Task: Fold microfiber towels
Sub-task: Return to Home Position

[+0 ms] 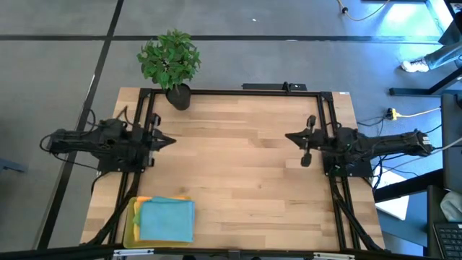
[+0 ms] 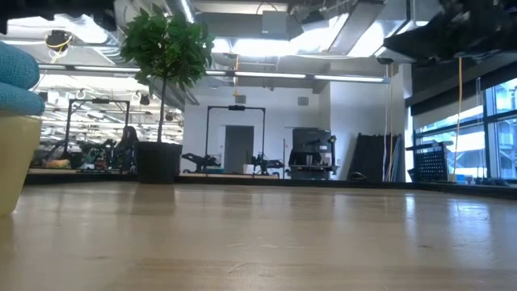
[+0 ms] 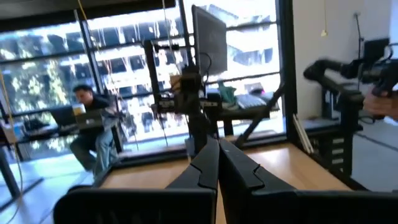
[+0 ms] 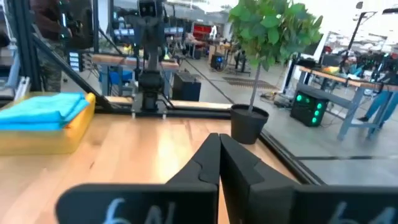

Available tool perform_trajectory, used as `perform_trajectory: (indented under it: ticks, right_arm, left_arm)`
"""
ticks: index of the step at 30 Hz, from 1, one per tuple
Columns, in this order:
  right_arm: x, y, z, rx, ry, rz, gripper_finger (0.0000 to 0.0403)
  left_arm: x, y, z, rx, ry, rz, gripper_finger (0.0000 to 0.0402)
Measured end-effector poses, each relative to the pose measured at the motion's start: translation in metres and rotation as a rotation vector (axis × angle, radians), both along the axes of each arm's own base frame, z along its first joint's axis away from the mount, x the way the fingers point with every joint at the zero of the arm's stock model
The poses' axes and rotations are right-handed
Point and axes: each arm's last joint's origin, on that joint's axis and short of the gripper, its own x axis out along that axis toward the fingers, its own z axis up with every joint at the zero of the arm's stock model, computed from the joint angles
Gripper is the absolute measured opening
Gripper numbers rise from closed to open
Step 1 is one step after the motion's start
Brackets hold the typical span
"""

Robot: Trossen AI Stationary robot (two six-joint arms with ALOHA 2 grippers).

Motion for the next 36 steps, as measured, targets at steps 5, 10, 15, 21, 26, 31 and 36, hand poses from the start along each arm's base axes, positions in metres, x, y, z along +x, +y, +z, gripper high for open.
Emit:
perform_trajectory:
  ticks: [5, 10, 15, 21, 26, 31, 36]
  right_arm:
    - [-0.014, 0.001, -0.008, -0.003, -0.023, 0.042, 0.0004]
    - [-0.023, 0.003, -0.021, -0.018, -0.053, 0.114, 0.0005]
    - [-0.029, 0.002, -0.029, -0.073, -0.036, 0.118, 0.0003]
    - [-0.037, 0.002, -0.031, -0.063, -0.033, 0.119, 0.0005]
    - [-0.037, 0.002, -0.037, -0.059, 0.027, 0.121, 0.0006]
    - [-0.037, 0.002, -0.042, -0.058, 0.081, 0.137, 0.0006]
    - [-0.037, 0.004, -0.048, -0.03, 0.14, 0.185, 0.0004]
  left_arm:
    - [-0.008, 0.0, -0.022, -0.009, -0.041, -0.001, 0.0001]
    - [-0.005, 0.001, -0.05, -0.036, -0.091, 0.014, 0.0001]
    - [0.001, 0.003, -0.077, -0.042, -0.05, 0.093, 0.0002]
    - [0.002, 0.005, -0.084, -0.042, 0.011, 0.146, 0.0002]
    - [0.002, 0.004, -0.086, -0.036, 0.028, 0.136, 0.0001]
    - [0.003, 0.004, -0.094, -0.05, 0.112, 0.116, 0.0004]
    - [0.003, 0.002, -0.095, -0.06, 0.126, 0.065, 0.0001]
